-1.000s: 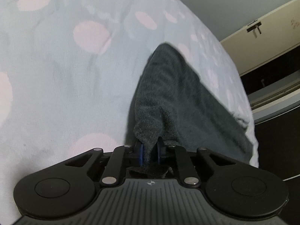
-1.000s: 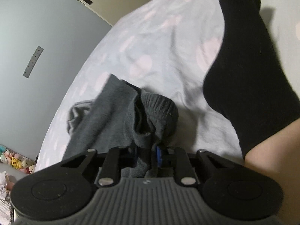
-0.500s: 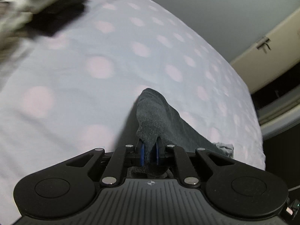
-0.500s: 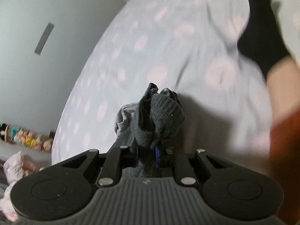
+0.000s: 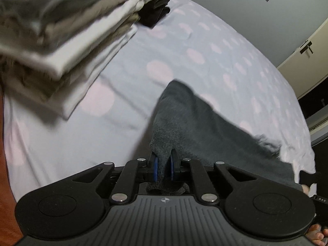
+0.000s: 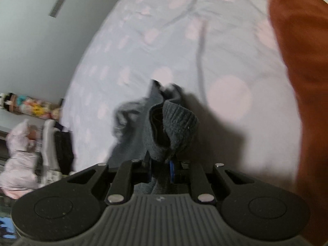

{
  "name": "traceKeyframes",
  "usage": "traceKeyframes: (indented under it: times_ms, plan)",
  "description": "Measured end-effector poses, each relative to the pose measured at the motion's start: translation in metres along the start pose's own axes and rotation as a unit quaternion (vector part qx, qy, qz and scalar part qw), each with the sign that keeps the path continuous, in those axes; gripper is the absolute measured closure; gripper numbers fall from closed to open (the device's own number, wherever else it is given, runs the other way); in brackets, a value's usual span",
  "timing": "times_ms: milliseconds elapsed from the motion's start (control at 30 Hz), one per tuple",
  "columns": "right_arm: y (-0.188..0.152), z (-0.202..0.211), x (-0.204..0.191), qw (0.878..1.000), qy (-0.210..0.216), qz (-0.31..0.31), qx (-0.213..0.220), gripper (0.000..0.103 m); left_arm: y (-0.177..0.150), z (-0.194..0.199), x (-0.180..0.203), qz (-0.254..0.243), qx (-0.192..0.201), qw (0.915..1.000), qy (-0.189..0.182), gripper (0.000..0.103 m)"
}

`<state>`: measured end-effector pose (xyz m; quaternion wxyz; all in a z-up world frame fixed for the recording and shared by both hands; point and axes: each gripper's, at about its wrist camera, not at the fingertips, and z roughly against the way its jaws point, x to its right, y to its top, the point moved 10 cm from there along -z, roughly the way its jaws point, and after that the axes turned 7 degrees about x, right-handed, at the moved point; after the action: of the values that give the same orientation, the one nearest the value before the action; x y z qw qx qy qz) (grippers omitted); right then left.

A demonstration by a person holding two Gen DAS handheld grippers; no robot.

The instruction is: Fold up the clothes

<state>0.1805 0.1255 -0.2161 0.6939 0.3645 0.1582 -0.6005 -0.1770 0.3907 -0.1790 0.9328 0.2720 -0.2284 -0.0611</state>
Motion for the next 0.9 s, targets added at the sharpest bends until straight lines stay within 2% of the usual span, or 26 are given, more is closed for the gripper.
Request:
traceKeyframes:
  times_ms: [233,333,400,433,467,533,600,667,767,800,833,900]
  plan:
    - [-0.019,-0.026,0.039,0.998,-0.047,0.048,0.001,0.084,-0.037,-0.043,-0.031,-0.009,-0.009,0.9994,0.033,0.088]
    - [-0.025,-0.031,0.046,0.996,-0.045,0.080,0.005,0.080,-0.039,-0.045,-0.034,-0.020,0.003,0.9994,0.028,0.081]
    - [-0.025,-0.028,0.045,0.994,-0.035,0.102,0.011,0.077,-0.038,-0.041,-0.039,-0.021,0.012,0.9994,0.025,0.071]
    - [-0.025,-0.024,0.044,0.993,-0.034,0.108,0.018,0.068,-0.038,-0.038,-0.041,-0.020,0.018,0.9994,0.023,0.069]
    - [-0.023,-0.018,0.045,0.992,-0.039,0.114,0.029,0.063,-0.036,-0.033,-0.043,-0.011,0.031,0.9993,0.017,0.069]
    - [-0.017,-0.002,0.042,0.989,-0.042,0.126,0.065,0.061,-0.031,-0.020,-0.047,0.011,0.061,0.9981,-0.002,0.064]
    - [-0.009,0.017,0.037,0.983,-0.035,0.136,0.114,0.060,-0.025,-0.008,-0.050,0.029,0.092,0.9952,-0.016,0.047]
    - [0.001,0.024,0.029,0.975,-0.038,0.163,0.148,0.059,-0.018,0.000,-0.049,0.024,0.117,0.9928,-0.014,0.046]
    - [0.016,0.025,0.017,0.966,-0.036,0.194,0.169,0.057,-0.012,0.001,-0.037,-0.018,0.145,0.9893,0.005,0.046]
    - [0.020,0.022,0.013,0.965,-0.026,0.198,0.168,0.052,-0.011,0.001,-0.031,-0.042,0.156,0.9868,0.017,0.046]
    - [0.023,0.018,0.010,0.965,-0.018,0.203,0.164,0.040,-0.010,0.001,-0.025,-0.066,0.167,0.9834,0.029,0.047]
    - [0.028,0.006,0.006,0.964,-0.018,0.219,0.152,0.029,-0.008,0.001,-0.013,-0.113,0.188,0.9742,0.052,0.047]
